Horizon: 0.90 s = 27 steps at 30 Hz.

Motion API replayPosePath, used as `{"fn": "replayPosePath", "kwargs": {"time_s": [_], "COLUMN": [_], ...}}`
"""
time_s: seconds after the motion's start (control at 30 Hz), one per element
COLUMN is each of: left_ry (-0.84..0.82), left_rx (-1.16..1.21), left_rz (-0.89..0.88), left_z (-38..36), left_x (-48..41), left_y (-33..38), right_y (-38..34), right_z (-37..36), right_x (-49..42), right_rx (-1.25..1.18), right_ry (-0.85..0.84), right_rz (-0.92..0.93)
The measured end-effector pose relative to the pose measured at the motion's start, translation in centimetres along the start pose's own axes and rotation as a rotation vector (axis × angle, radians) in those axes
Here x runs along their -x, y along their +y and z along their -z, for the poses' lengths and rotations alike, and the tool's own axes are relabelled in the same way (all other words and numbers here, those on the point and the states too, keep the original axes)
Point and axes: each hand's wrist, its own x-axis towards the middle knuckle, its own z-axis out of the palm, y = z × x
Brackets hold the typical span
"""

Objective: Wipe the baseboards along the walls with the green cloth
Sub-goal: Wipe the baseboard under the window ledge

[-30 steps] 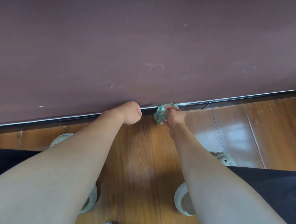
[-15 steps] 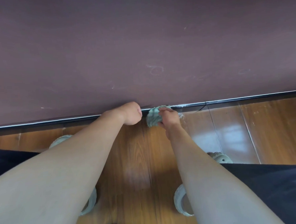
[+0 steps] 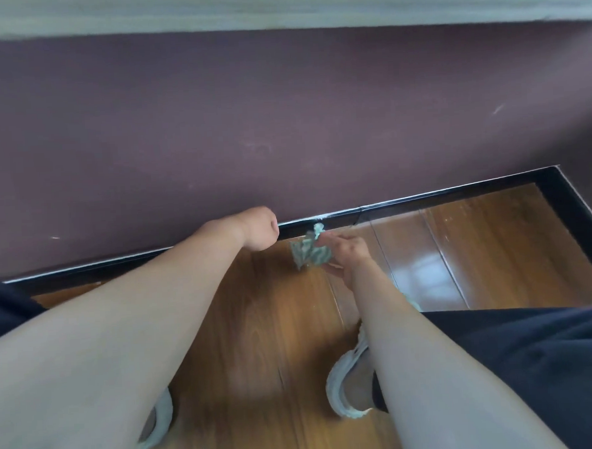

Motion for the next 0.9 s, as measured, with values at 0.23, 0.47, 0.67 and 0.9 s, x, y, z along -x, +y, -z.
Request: {"fn": "replayPosePath", "kwargs": {"time_s": [0.23, 0.47, 0.67, 0.9], "left_ry": [0.023, -0.052, -0.084, -0.082], "left_rx": [-0.087, -0.146, -0.165, -0.13], "left_rz": [-0.02, 0.022, 0.049, 0.028], "left_z": [1.8, -0.9, -1.1, -0.6], "left_x": [1.8, 0.3, -3.4, -6.3], "left_y": [1.3, 0.8, 1.1, 3.6], "right_y": [0.4, 3.6, 0.5, -1.8], "right_z": [1.1, 1.9, 2.7, 7.1], "right_x": [1.2, -3.7, -6.4, -9.6], "right_rx": [-0.126, 0.143, 0.242, 0.302], "right_ry": [0.107, 0.074, 0.075, 0.169], "right_rz": [0.129, 0.064, 0.132, 0.163]}}
